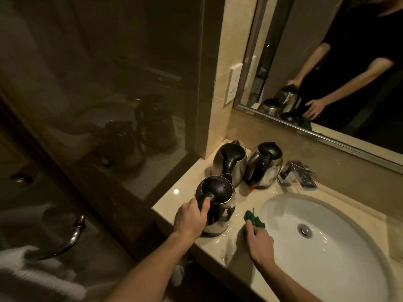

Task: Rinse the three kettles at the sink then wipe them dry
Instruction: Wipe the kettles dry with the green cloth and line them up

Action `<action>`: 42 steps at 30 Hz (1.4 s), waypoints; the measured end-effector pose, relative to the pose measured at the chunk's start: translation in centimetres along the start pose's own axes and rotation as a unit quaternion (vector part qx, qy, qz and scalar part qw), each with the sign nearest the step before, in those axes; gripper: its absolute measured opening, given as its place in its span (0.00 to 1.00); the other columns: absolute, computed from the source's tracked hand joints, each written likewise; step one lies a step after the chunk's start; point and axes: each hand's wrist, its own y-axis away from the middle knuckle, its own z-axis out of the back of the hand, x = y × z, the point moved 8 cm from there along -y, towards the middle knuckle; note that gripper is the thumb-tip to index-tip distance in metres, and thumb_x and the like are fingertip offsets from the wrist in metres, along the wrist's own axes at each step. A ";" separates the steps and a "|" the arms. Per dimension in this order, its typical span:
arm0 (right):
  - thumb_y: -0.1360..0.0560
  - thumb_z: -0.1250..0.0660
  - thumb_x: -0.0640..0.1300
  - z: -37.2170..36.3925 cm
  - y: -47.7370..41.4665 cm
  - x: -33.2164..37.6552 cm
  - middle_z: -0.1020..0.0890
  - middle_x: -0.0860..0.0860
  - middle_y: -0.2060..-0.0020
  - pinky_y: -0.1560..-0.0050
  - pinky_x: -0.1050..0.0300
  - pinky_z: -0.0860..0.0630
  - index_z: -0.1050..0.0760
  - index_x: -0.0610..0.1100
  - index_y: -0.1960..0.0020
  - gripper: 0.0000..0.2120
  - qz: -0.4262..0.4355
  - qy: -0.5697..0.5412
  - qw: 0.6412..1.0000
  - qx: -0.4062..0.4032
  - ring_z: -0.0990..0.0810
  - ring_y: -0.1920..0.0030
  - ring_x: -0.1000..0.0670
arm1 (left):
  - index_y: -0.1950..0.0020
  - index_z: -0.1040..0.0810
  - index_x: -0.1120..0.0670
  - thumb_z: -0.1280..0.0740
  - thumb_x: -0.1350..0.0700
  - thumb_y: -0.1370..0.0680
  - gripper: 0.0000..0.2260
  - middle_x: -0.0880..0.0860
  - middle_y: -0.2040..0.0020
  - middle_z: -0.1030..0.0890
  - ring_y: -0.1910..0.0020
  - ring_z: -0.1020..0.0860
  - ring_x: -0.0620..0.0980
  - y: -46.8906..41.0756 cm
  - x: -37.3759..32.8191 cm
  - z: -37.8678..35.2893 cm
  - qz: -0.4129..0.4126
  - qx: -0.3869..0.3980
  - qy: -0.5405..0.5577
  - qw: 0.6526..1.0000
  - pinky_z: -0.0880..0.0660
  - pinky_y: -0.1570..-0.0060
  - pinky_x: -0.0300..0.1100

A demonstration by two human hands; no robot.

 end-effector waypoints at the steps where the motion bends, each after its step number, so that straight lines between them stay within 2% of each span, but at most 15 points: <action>1: 0.19 0.49 0.58 0.4 0.1 0.0 0.21 0.45 0.69 0.52 0.47 0.25 0.23 0.38 0.65 0.30 -0.004 -0.020 1.000 -0.005 0.23 0.64 0.47 | 0.44 0.23 0.57 0.47 0.41 0.16 0.22 0.51 0.55 0.25 0.55 0.27 0.46 0.3 -0.6 -0.4 -0.004 0.000 0.002 1.000 0.32 0.56 0.38; 4: 0.18 0.50 0.57 1.7 0.6 -0.1 0.22 0.45 0.67 0.53 0.49 0.28 0.24 0.37 0.64 0.30 -0.026 -0.074 0.997 -0.021 0.24 0.61 0.45 | 0.47 0.24 0.55 0.47 0.40 0.16 0.22 0.52 0.56 0.23 0.57 0.25 0.48 1.0 -1.8 -2.0 -0.005 0.012 0.015 1.000 0.30 0.58 0.39; 7: 0.18 0.50 0.56 2.8 0.9 -0.1 0.24 0.43 0.68 0.57 0.49 0.31 0.28 0.35 0.65 0.29 -0.053 -0.130 0.989 -0.039 0.26 0.63 0.45 | 0.53 0.26 0.52 0.47 0.40 0.16 0.19 0.50 0.60 0.24 0.58 0.22 0.49 1.3 -2.6 -3.1 -0.011 0.001 0.025 1.000 0.31 0.63 0.39; 11: 0.18 0.49 0.54 3.3 1.3 1.3 0.23 0.37 0.63 0.56 0.49 0.31 0.27 0.28 0.59 0.30 -0.048 -0.197 0.977 -0.067 0.26 0.62 0.45 | 0.62 0.28 0.51 0.43 0.42 0.17 0.18 0.46 0.66 0.25 0.61 0.23 0.48 1.5 -2.7 -3.2 -0.002 -0.032 0.090 0.995 0.32 0.68 0.37; 14: 0.18 0.49 0.55 2.8 1.6 2.9 0.23 0.44 0.65 0.51 0.46 0.27 0.24 0.33 0.59 0.28 -0.046 -0.226 0.970 -0.082 0.24 0.59 0.44 | 0.65 0.24 0.55 0.43 0.39 0.17 0.25 0.52 0.72 0.22 0.70 0.22 0.52 1.1 -1.0 -4.3 0.104 -0.013 0.254 0.962 0.22 0.64 0.48; 16: 0.18 0.49 0.55 2.6 1.9 3.8 0.23 0.47 0.64 0.51 0.47 0.28 0.26 0.41 0.63 0.25 -0.047 -0.250 0.963 -0.092 0.24 0.59 0.46 | 0.60 0.21 0.59 0.45 0.37 0.18 0.29 0.55 0.73 0.23 0.75 0.24 0.52 1.1 -0.2 -5.2 0.190 0.020 0.326 0.926 0.25 0.69 0.46; 18: 0.18 0.50 0.55 2.7 2.4 4.3 0.23 0.48 0.63 0.51 0.48 0.28 0.29 0.47 0.65 0.23 -0.059 -0.280 0.952 -0.104 0.25 0.59 0.48 | 0.57 0.21 0.61 0.47 0.35 0.18 0.31 0.56 0.73 0.24 0.77 0.26 0.51 1.1 0.1 -5.6 0.242 0.053 0.349 0.904 0.27 0.72 0.43; 21: 0.17 0.50 0.54 2.1 2.9 4.5 0.24 0.48 0.61 0.51 0.51 0.30 0.31 0.48 0.64 0.20 -0.078 -0.321 0.937 -0.113 0.26 0.58 0.49 | 0.55 0.21 0.62 0.48 0.34 0.18 0.33 0.55 0.75 0.25 0.78 0.27 0.51 0.8 0.4 -6.0 0.269 0.087 0.354 0.892 0.29 0.72 0.43; 24: 0.18 0.50 0.54 0.3 3.0 4.0 0.23 0.46 0.57 0.51 0.50 0.29 0.28 0.47 0.60 0.19 -0.081 -0.324 0.937 -0.106 0.24 0.54 0.46 | 0.47 0.21 0.63 0.50 0.33 0.19 0.35 0.57 0.72 0.23 0.77 0.26 0.52 0.6 0.6 -6.1 0.278 0.094 0.321 0.900 0.28 0.73 0.42; 27: 0.18 0.51 0.54 -1.8 2.8 2.8 0.21 0.45 0.59 0.55 0.51 0.27 0.27 0.46 0.60 0.21 -0.119 -0.332 0.934 -0.048 0.23 0.56 0.47 | 0.42 0.22 0.62 0.51 0.33 0.19 0.35 0.57 0.68 0.22 0.76 0.26 0.51 0.4 0.6 -6.3 0.278 0.094 0.297 0.909 0.29 0.74 0.41; 31: 0.18 0.51 0.57 -2.0 2.9 2.7 0.21 0.45 0.59 0.46 0.48 0.27 0.27 0.48 0.59 0.21 -0.164 -0.364 0.917 -0.003 0.24 0.56 0.50 | 0.41 0.23 0.60 0.51 0.33 0.19 0.33 0.58 0.65 0.21 0.74 0.25 0.51 0.5 0.5 -6.4 0.286 0.077 0.284 0.912 0.28 0.72 0.42; 34: 0.19 0.49 0.55 -0.3 3.0 3.9 0.22 0.47 0.57 0.52 0.52 0.29 0.26 0.47 0.57 0.19 -0.128 -0.393 0.909 -0.044 0.25 0.56 0.51 | 0.40 0.22 0.60 0.52 0.33 0.18 0.33 0.59 0.60 0.19 0.75 0.24 0.51 0.7 0.1 -6.8 0.292 0.060 0.275 0.914 0.29 0.74 0.40; 37: 0.18 0.47 0.52 0.9 3.4 4.7 0.24 0.50 0.57 0.55 0.54 0.30 0.28 0.48 0.57 0.15 -0.101 -0.413 0.901 -0.090 0.26 0.56 0.54 | 0.38 0.22 0.60 0.53 0.33 0.18 0.35 0.63 0.50 0.16 0.76 0.24 0.49 0.7 -0.3 -7.5 0.288 0.058 0.266 0.918 0.32 0.80 0.36; 40: 0.18 0.47 0.49 1.1 3.5 5.2 0.25 0.52 0.57 0.59 0.60 0.32 0.28 0.49 0.57 0.13 -0.079 -0.420 0.897 -0.114 0.27 0.56 0.55 | 0.38 0.22 0.61 0.53 0.33 0.18 0.35 0.64 0.48 0.16 0.75 0.24 0.50 0.6 -0.4 -7.7 0.290 0.057 0.274 0.915 0.32 0.82 0.36; 42: 0.18 0.48 0.49 0.7 3.5 5.4 0.25 0.51 0.56 0.59 0.63 0.34 0.28 0.48 0.56 0.13 -0.062 -0.396 0.909 -0.112 0.27 0.54 0.54 | 0.38 0.22 0.61 0.53 0.34 0.18 0.35 0.64 0.48 0.16 0.75 0.24 0.51 0.6 -0.4 -7.6 0.290 0.057 0.276 0.915 0.32 0.81 0.37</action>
